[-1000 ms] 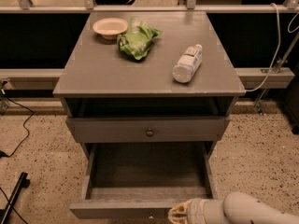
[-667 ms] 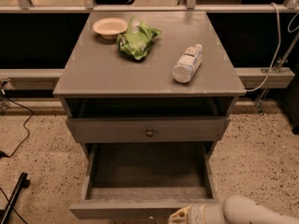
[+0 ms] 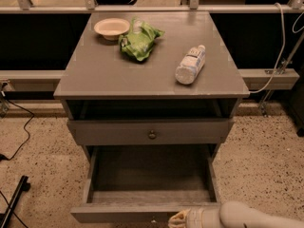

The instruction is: Close middle drawer

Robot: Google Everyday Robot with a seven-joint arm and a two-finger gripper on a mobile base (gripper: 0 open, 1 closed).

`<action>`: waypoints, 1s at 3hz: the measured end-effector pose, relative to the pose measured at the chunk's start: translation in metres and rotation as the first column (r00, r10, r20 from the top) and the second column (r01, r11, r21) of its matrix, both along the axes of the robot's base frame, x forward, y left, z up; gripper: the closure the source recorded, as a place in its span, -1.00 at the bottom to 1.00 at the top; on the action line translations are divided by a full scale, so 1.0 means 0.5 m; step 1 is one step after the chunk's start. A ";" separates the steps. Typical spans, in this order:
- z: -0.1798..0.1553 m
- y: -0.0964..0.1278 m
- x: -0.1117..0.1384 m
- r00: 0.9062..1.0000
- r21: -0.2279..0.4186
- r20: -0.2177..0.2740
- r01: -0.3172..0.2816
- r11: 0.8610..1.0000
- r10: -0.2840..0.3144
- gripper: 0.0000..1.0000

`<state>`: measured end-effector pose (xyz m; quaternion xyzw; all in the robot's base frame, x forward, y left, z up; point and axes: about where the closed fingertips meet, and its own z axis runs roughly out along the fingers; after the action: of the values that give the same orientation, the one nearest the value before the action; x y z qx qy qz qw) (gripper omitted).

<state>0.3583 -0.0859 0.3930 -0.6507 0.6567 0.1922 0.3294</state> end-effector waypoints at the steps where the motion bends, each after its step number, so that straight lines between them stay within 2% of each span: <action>1: -0.007 -0.007 0.044 0.997 -0.005 0.015 0.072 0.997 -0.072 1.00; 2: 0.010 0.014 0.105 0.988 -0.022 -0.003 0.152 0.988 -0.152 1.00; 3: 0.010 0.013 0.105 0.989 -0.021 -0.002 0.151 0.988 -0.151 1.00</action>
Offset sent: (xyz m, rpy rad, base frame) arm 0.1117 -0.0005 0.0256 -0.0881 0.0341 -0.3428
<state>0.4106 -0.0792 0.3981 -0.6020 0.7067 0.1612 0.3349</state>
